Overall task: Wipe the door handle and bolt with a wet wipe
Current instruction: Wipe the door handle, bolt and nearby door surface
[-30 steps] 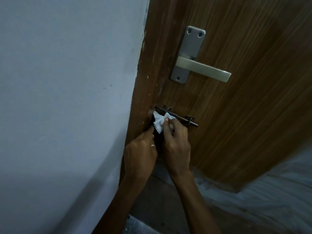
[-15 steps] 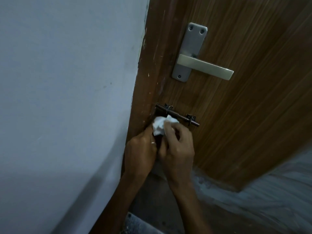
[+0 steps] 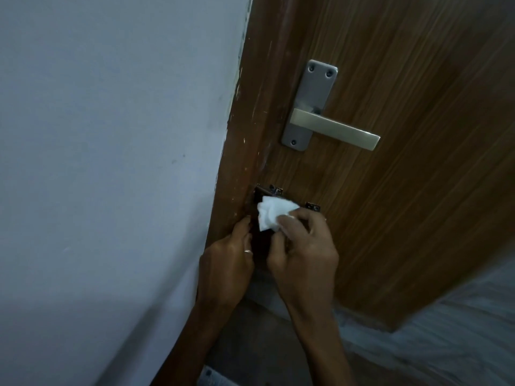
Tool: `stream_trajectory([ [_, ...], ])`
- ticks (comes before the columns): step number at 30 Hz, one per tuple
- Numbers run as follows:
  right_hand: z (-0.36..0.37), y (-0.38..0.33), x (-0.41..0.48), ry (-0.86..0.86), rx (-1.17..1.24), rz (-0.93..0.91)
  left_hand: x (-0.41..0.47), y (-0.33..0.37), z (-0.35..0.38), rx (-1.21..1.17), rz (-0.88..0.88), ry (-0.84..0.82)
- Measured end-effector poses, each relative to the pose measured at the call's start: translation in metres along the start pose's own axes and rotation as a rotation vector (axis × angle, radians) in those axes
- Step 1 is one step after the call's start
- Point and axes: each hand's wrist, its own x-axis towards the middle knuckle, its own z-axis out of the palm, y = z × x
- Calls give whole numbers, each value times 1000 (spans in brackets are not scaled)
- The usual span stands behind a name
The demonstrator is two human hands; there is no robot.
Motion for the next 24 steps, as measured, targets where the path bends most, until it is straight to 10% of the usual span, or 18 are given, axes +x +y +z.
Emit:
stream_trajectory([
  [16,-34,14,42,-358,-305,-52,-9,14,-5,-58,1,150],
  [24,-62,-42,105,167,-235,-207,-8,15,-6,-57,-42,121],
])
